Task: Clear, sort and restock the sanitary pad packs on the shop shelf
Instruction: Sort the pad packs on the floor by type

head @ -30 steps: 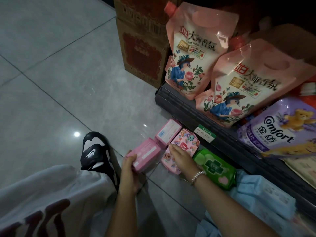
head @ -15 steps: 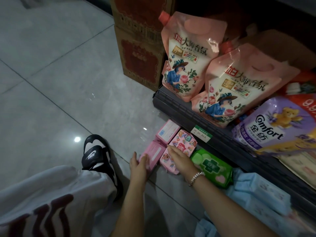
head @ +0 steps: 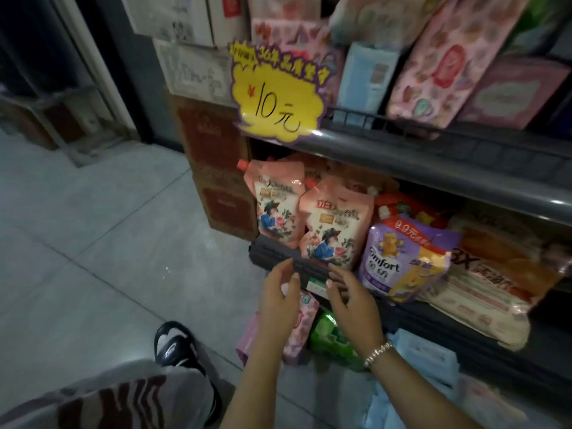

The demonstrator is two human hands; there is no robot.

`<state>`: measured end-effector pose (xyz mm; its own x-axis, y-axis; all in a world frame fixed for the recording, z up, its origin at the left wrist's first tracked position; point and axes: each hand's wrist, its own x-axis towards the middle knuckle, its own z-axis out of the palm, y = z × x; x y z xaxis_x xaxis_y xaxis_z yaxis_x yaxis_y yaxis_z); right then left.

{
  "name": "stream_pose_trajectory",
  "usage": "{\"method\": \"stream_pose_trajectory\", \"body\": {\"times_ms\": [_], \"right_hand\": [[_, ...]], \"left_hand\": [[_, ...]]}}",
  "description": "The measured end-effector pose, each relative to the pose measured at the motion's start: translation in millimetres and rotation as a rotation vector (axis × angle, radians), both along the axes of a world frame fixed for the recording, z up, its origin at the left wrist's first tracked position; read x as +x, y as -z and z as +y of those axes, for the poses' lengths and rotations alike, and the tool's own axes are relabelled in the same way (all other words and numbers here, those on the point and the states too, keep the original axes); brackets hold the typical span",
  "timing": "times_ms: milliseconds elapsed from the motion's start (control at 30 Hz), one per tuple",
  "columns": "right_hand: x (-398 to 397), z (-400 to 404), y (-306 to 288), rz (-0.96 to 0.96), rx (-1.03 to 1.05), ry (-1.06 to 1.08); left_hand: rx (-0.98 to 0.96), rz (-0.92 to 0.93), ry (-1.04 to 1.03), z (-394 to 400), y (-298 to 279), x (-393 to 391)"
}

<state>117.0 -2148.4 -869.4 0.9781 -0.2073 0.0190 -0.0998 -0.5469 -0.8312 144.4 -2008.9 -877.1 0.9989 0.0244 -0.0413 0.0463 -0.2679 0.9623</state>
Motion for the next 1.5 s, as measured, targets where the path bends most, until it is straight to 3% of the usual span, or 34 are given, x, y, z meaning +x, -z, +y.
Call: {"method": "stream_pose_trajectory", "body": {"times_ms": [100,233,500,633,900,1067,1233,1333,1400,1500], "right_hand": [[-16,-33,-36,-0.190,-0.284,0.028],[-35,-84,-92,-0.439,-0.612,0.115],[-57,-198,-179,-0.512,-0.874,0.291],[-53,-251,-198,-0.499,-0.906,0.444],[-35,-335,-207,-0.422,-0.875,0.636],[-26,-368,-204,-0.377,-0.846,0.713],[-16,-376,-203,-0.358,-0.877,0.729],[-12,-377,-203,-0.367,-0.891,0.741],[-11,-377,-203,-0.370,-0.892,0.741],[-10,-377,-203,-0.366,-0.893,0.732]], "left_hand": [[0.297,-0.239,0.125,-26,-41,-8],[0.548,-0.572,0.257,-71,-90,-11],[0.641,-0.956,0.375,-174,-183,7],[0.666,-1.105,0.426,-234,-221,22],[0.822,-0.982,0.515,-352,-265,65],[0.760,-0.884,0.325,-408,-288,103],[0.737,-0.999,0.093,-435,-325,162],[0.795,-0.960,0.192,-444,-343,190],[0.701,-0.869,0.263,-446,-351,196],[0.612,-0.871,0.174,-441,-352,193]]}}
